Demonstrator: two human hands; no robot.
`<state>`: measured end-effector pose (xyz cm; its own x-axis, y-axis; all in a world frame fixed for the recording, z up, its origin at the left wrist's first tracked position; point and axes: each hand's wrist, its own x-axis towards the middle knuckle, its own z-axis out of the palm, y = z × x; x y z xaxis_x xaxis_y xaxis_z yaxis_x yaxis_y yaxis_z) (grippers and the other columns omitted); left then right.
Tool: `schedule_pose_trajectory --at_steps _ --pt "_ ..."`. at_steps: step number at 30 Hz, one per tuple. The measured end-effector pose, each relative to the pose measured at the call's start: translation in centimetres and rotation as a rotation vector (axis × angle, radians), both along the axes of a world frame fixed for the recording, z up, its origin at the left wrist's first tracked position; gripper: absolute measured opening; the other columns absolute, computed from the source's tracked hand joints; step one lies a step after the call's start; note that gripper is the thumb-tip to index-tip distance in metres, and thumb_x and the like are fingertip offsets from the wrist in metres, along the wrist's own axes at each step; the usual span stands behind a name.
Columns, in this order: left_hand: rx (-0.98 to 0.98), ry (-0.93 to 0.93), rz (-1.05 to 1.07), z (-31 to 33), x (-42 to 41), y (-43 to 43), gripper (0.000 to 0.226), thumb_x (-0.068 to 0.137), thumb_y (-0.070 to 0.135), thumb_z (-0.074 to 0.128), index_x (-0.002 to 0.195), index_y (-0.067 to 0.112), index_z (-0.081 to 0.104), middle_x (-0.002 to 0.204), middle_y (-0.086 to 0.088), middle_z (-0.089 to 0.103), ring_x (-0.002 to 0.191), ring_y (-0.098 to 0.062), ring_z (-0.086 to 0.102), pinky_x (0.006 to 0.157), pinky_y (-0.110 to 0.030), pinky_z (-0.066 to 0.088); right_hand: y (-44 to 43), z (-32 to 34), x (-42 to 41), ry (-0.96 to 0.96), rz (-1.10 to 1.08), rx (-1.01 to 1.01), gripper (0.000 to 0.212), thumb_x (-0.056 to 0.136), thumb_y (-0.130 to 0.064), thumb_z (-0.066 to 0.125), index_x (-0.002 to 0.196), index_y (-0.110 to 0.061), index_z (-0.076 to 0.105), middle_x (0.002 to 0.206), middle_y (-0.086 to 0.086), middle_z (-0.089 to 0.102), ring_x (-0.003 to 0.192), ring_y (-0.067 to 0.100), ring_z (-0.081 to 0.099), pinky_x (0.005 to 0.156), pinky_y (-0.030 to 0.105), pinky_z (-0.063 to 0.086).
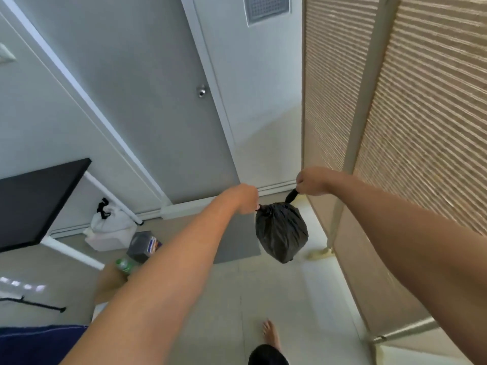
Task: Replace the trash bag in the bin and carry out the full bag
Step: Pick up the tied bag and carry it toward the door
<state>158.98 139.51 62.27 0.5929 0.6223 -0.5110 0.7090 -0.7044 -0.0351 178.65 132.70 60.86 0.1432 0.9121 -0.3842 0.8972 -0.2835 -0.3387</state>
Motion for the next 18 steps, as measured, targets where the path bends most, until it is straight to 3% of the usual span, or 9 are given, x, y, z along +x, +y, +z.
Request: schedule_pose_trajectory --at_steps 2,4,7,10,13,18 --pt "-0.008 0.009 -0.018 -1.1 1.2 2.4 0.037 0.100 0.028 0.046 0.103 -0.004 0.062 0.108 -0.020 0.064 0.099 -0.034 0.061 0.074 -0.038 0.047 1.7 -1.1 1.4 -0.019 -0.023 -0.039 0.018 0.092 -0.020 0.047 0.086 -0.008 0.060 0.080 0.005 0.057 0.074 0.022 0.053 0.058 0.029 0.037" --pt "-0.016 -0.031 -0.014 -2.5 2.1 5.3 0.033 0.099 0.028 0.048 0.098 -0.001 0.064 0.105 -0.018 0.066 0.088 -0.032 0.062 0.063 -0.032 0.040 3.7 -2.2 2.4 -0.032 -0.046 -0.050 0.019 0.091 -0.015 0.048 0.075 -0.008 0.055 0.071 0.005 0.052 0.061 0.019 0.045 0.053 0.028 0.033" --pt "-0.048 -0.110 0.016 -4.3 3.4 9.1 0.030 0.096 0.024 0.051 0.089 -0.002 0.062 0.098 -0.020 0.067 0.076 -0.032 0.058 0.062 -0.033 0.041 6.6 -3.3 3.8 -0.036 -0.070 -0.053 0.021 0.091 -0.017 0.052 0.072 -0.009 0.056 0.068 0.005 0.051 0.057 0.017 0.042 0.052 0.028 0.031" --pt "-0.088 -0.126 0.035 -6.0 4.8 12.9 0.025 0.094 0.022 0.053 0.075 0.007 0.060 0.083 -0.019 0.062 0.067 -0.027 0.051 0.063 -0.035 0.041 9.7 -5.1 4.9 -0.004 -0.116 -0.057 0.021 0.092 -0.017 0.054 0.083 -0.003 0.066 0.071 0.005 0.054 0.057 0.015 0.044 0.052 0.027 0.033" --pt "-0.115 -0.146 0.037 -7.9 6.3 16.3 0.029 0.094 0.023 0.053 0.068 0.011 0.055 0.071 -0.011 0.056 0.067 -0.026 0.054 0.064 -0.035 0.045 12.6 -6.9 5.8 0.037 -0.156 -0.065 0.023 0.092 -0.016 0.051 0.090 0.000 0.067 0.071 0.005 0.056 0.056 0.016 0.045 0.051 0.027 0.033" --pt "-0.181 -0.112 0.060 -10.9 9.2 20.7 0.026 0.095 0.025 0.052 0.080 0.006 0.061 0.087 -0.014 0.064 0.071 -0.025 0.056 0.057 -0.031 0.041 17.4 -10.2 8.3 0.055 -0.153 -0.111 0.027 0.091 -0.010 0.045 0.103 -0.009 0.069 0.094 0.007 0.066 0.074 0.020 0.057 0.058 0.027 0.043"
